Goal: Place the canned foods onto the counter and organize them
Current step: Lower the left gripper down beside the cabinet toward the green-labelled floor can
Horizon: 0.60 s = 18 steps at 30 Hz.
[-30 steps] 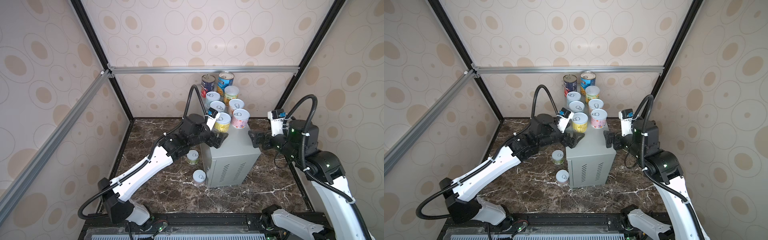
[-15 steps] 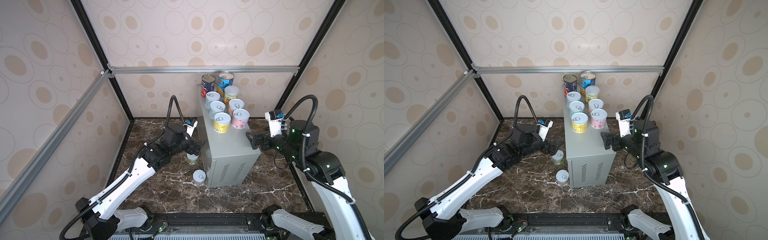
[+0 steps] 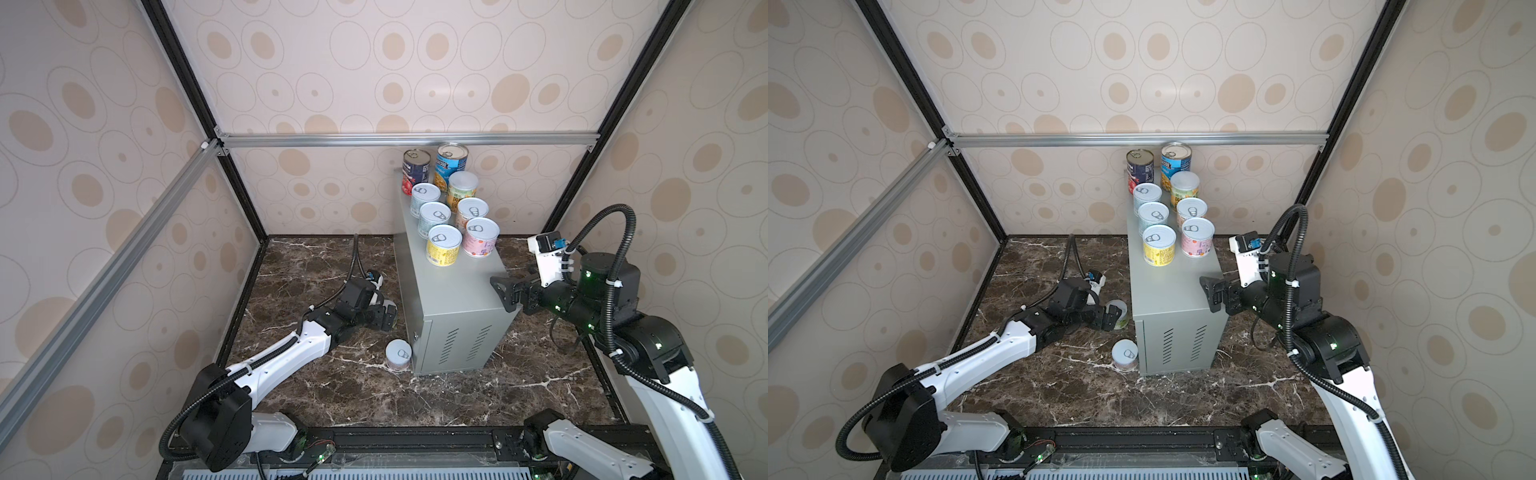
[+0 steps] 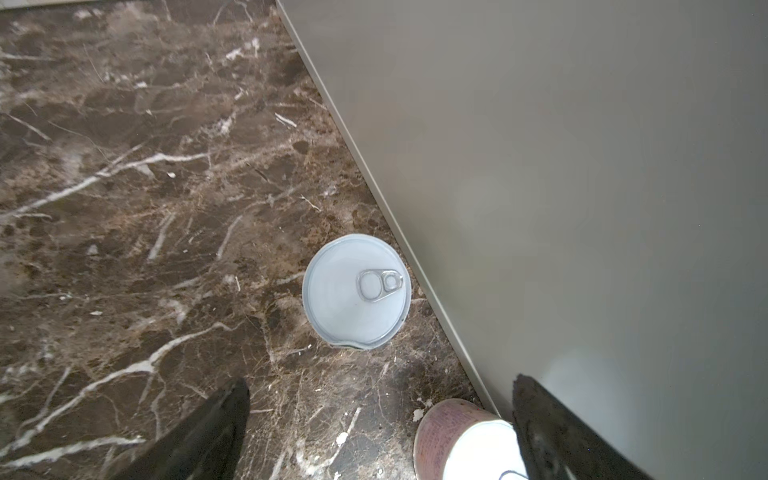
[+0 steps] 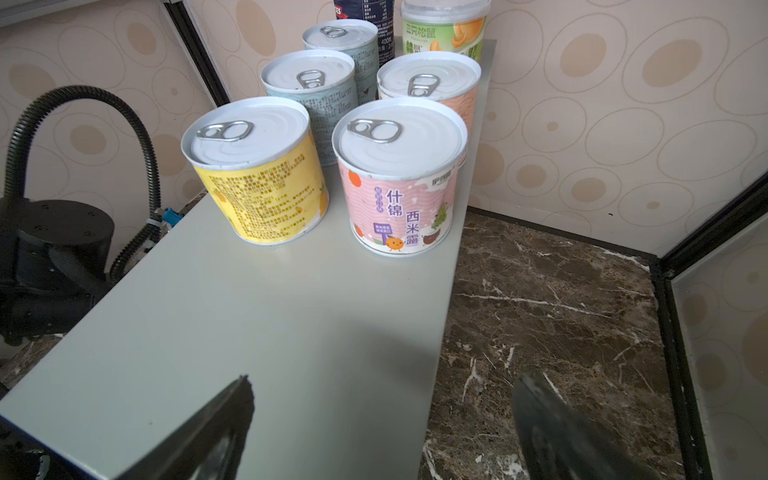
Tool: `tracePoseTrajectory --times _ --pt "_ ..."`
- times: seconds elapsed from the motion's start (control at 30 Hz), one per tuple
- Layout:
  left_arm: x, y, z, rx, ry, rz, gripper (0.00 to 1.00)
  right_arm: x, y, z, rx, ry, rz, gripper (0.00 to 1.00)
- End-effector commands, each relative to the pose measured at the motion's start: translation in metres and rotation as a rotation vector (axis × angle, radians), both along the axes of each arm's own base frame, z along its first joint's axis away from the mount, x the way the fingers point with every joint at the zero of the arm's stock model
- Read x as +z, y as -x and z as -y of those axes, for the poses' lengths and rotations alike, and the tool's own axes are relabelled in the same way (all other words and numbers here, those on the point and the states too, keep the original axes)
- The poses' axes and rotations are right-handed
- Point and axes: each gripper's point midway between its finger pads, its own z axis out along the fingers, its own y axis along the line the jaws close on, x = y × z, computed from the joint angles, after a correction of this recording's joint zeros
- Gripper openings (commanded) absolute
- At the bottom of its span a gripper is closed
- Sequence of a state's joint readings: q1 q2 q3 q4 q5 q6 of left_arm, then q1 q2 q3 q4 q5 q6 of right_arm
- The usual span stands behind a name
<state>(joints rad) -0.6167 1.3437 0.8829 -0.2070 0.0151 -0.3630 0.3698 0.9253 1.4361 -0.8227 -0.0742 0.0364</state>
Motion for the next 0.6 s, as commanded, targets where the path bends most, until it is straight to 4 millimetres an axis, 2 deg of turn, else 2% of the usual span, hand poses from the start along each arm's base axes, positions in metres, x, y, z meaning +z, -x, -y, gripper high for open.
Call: tracePoseTrajectory --times 0.0,0.27,0.57 --pt "0.007 -0.018 0.008 0.042 0.071 0.07 0.98 0.001 0.001 0.001 0.0 -0.007 0.006 1.0" --pt "-0.027 -0.035 0.016 0.033 0.039 0.092 0.98 0.003 0.005 0.0 0.002 -0.026 0.0 1.0" --pt "-0.065 -0.046 0.023 0.018 -0.011 0.061 0.98 0.004 0.008 0.003 -0.008 -0.03 -0.008 1.0"
